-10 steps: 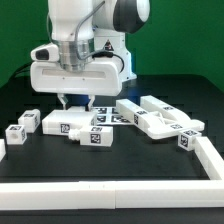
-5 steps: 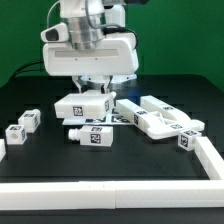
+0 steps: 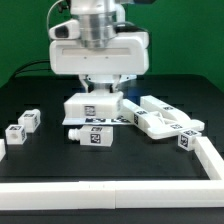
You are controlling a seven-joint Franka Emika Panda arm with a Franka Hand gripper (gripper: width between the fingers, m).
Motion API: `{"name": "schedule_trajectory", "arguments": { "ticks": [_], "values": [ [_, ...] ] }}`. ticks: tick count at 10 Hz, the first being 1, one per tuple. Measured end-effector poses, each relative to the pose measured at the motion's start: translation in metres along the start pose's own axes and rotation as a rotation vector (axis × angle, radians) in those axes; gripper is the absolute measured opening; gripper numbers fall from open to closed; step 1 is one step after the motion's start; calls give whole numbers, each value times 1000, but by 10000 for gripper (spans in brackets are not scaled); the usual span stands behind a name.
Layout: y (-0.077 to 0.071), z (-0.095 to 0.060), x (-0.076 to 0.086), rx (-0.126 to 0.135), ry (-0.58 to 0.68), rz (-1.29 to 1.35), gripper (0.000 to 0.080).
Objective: Assemble chair
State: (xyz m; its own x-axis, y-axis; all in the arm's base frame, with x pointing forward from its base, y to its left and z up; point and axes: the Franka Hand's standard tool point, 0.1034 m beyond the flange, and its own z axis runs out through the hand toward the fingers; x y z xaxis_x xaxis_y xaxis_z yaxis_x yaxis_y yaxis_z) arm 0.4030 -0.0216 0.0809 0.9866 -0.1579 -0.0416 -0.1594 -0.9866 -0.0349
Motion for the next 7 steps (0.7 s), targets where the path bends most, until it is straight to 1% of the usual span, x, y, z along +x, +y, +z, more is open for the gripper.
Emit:
{"name": "schedule_trajectory", "arguments": {
  "ticks": [1, 2, 3, 4, 6, 7],
  "values": [
    [-6, -6, 12, 15, -20, -200, 369],
    [-4, -7, 18, 16, -5, -367, 369],
    [-2, -3, 8, 7, -7, -430, 369],
    [-2, -3, 10, 8, -9, -454, 369],
    [-1, -2, 11, 9, -11, -636, 369],
    [-5, -4, 25, 11, -32, -752, 369]
  ]
}}
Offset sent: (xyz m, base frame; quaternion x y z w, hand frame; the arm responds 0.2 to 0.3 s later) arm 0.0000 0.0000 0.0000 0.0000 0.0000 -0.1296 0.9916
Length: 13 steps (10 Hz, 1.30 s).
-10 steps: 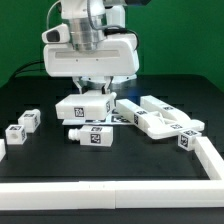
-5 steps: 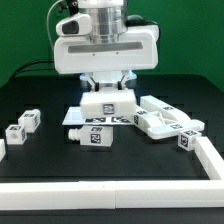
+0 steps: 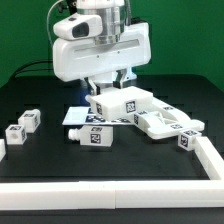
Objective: Assemble chair
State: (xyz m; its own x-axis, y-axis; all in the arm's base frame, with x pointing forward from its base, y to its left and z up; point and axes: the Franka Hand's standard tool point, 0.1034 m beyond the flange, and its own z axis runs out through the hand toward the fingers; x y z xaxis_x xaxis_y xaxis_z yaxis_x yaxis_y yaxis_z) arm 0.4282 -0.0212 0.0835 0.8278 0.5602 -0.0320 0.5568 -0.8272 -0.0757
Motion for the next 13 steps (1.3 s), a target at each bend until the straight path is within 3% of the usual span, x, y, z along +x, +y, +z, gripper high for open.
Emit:
{"name": "schedule_trajectory", "arguments": {
  "ticks": [1, 3, 4, 8, 9, 10, 11, 13],
  "values": [
    [12, -4, 26, -16, -1, -126, 369],
    [23, -11, 75, -42, -60, -386, 370],
    [20, -12, 75, -59, -43, -439, 370],
    [25, -8, 68, -51, -63, -715, 370],
    [36, -7, 74, -58, -64, -853, 369],
    [52, -6, 89, -37, -83, -942, 370],
    [68, -7, 104, -38, -103, -1171, 370],
    [73, -9, 106, -42, -140, -1375, 370]
  ]
}}
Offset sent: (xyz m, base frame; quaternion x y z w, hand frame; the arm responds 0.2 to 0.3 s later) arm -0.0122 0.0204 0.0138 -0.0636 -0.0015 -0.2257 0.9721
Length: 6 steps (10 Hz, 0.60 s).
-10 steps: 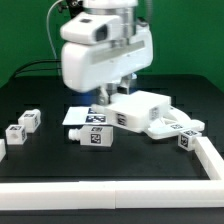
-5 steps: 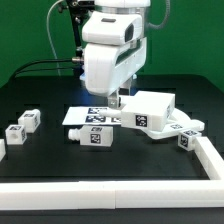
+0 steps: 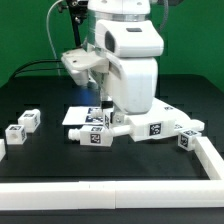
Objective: Assemble chair
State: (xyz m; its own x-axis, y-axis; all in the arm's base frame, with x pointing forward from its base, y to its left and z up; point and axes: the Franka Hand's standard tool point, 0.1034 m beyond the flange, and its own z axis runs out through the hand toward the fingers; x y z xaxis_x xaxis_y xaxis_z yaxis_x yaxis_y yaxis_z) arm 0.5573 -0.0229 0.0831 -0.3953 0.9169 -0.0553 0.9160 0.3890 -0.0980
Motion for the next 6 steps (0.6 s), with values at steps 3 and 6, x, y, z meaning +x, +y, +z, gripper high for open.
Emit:
{"name": "schedule_trajectory", "arguments": {
  "ticks": [3, 6],
  "values": [
    [-4, 2, -10, 17, -27, -208, 370],
    [17, 4, -17, 64, -46, -685, 370]
  ]
}}
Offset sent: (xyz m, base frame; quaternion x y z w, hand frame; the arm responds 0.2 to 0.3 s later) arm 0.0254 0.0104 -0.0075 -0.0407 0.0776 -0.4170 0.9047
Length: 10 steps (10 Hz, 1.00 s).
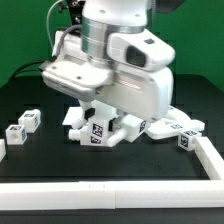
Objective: Assemble chair
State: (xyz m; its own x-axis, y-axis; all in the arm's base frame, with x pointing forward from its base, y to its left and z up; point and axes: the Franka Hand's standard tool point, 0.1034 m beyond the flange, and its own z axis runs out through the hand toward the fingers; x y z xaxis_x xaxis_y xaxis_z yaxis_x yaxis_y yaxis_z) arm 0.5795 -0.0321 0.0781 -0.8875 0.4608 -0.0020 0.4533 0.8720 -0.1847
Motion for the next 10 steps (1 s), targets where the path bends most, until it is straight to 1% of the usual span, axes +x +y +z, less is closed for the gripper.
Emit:
{"name": "schedule_trajectory", "arguments": {
  "ticks": [1, 2, 4, 5, 6, 7, 8, 9, 10],
  "values": [
    [3, -3, -4, -20, -40, -116, 370],
    [-3, 0, -3, -9, -35, -138, 370],
    [-9, 2, -6, 17, -48, -194, 370],
    [-8, 2, -6, 17, -47, -170, 370],
    [1, 2, -5, 25, -28, -194, 370],
    [22, -3, -5, 41, 10, -227, 370],
    [37, -4, -8, 51, 41, -256, 370],
    [34, -4, -12, 41, 29, -253, 370],
    [29, -2, -12, 52, 29, -244, 370]
  ]
}}
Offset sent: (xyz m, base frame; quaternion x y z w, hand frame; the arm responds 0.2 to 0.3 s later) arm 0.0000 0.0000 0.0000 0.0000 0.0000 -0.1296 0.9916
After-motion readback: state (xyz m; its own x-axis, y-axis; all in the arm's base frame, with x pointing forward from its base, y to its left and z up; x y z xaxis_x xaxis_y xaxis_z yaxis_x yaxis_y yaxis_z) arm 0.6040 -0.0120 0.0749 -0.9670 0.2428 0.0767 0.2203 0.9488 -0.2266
